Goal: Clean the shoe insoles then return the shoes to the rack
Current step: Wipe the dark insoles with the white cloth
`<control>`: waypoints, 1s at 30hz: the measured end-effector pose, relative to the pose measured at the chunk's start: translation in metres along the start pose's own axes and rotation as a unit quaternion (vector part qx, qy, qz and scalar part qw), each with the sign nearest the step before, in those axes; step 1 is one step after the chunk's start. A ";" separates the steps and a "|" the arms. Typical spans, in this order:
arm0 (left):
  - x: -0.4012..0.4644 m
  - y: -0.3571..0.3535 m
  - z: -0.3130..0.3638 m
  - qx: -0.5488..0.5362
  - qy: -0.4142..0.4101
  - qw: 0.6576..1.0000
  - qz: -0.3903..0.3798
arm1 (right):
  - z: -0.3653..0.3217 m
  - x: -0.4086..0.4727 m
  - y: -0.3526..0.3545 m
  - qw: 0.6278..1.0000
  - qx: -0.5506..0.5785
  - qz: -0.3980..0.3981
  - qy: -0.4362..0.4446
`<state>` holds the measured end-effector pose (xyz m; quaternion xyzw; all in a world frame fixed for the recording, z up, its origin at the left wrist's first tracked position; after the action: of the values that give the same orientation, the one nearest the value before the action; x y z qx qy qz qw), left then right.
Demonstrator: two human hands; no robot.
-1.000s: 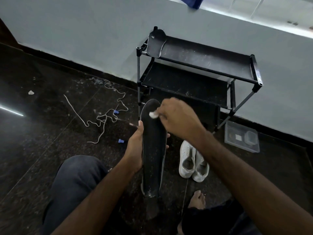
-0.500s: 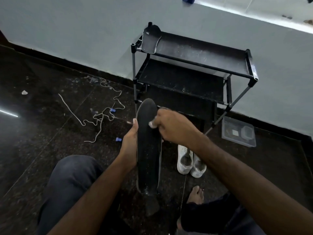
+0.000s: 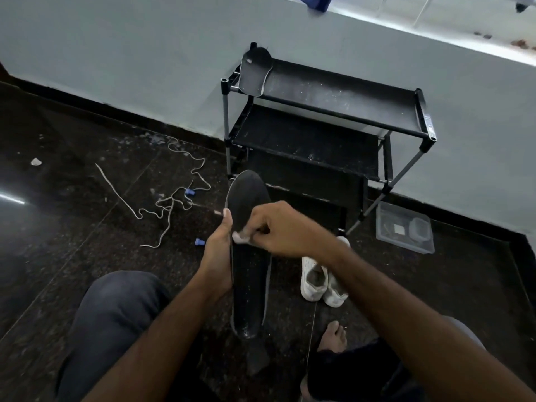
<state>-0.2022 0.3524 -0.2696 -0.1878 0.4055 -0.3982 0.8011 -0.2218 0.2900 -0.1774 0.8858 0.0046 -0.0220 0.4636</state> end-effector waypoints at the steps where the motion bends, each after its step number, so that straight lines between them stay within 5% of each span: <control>1: 0.000 -0.001 0.000 -0.002 0.001 1.000 -0.006 | -0.003 -0.003 0.004 0.999 0.035 -0.034 0.005; 4: 0.000 -0.008 -0.002 0.006 0.005 1.000 -0.017 | 0.012 -0.003 0.060 0.990 0.072 0.116 -0.031; 7: -0.001 -0.010 -0.005 0.007 0.008 1.000 -0.019 | 0.026 -0.002 0.076 0.961 -0.050 0.260 -0.077; 9: -0.001 -0.007 -0.003 0.011 0.003 1.000 -0.009 | 0.018 0.006 0.048 0.970 -0.098 0.215 -0.054; 13: -0.001 -0.001 0.000 -0.002 0.005 1.000 -0.006 | -0.004 -0.003 0.000 0.995 0.051 -0.088 0.002; 14: 0.000 -0.001 0.001 0.005 0.005 1.000 -0.010 | -0.005 -0.007 0.007 0.994 0.066 -0.091 0.005; 17: 0.001 -0.007 -0.001 0.013 0.004 1.000 -0.020 | 0.017 -0.014 0.053 0.993 0.051 0.104 -0.037; 19: 0.000 -0.012 -0.002 0.009 0.007 0.999 -0.031 | 0.025 -0.015 0.055 0.984 -0.029 0.163 -0.060; 22: -0.001 -0.016 0.002 0.009 -0.010 0.999 -0.043 | 0.027 -0.008 0.038 0.978 -0.142 0.140 -0.053; 27: -0.003 -0.017 0.002 0.002 -0.010 0.998 -0.067 | 0.019 0.000 0.039 0.970 -0.174 0.166 -0.037; 30: 0.001 -0.007 0.003 0.023 -0.021 0.999 -0.029 | 0.011 0.000 0.022 0.984 -0.165 0.072 -0.009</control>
<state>-0.2030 0.3473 -0.2644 -0.1892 0.3732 -0.4264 0.8019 -0.2216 0.2683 -0.1661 0.7949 -0.0599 0.0041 0.6038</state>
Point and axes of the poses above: each hand's wrist, its own x-axis towards the middle knuckle, its own y-axis out of the back of the hand, z = x × y, the point moved 10 cm from there along x, towards the middle knuckle, and after that the axes turned 7 degrees about y, right-handed, at the moved point
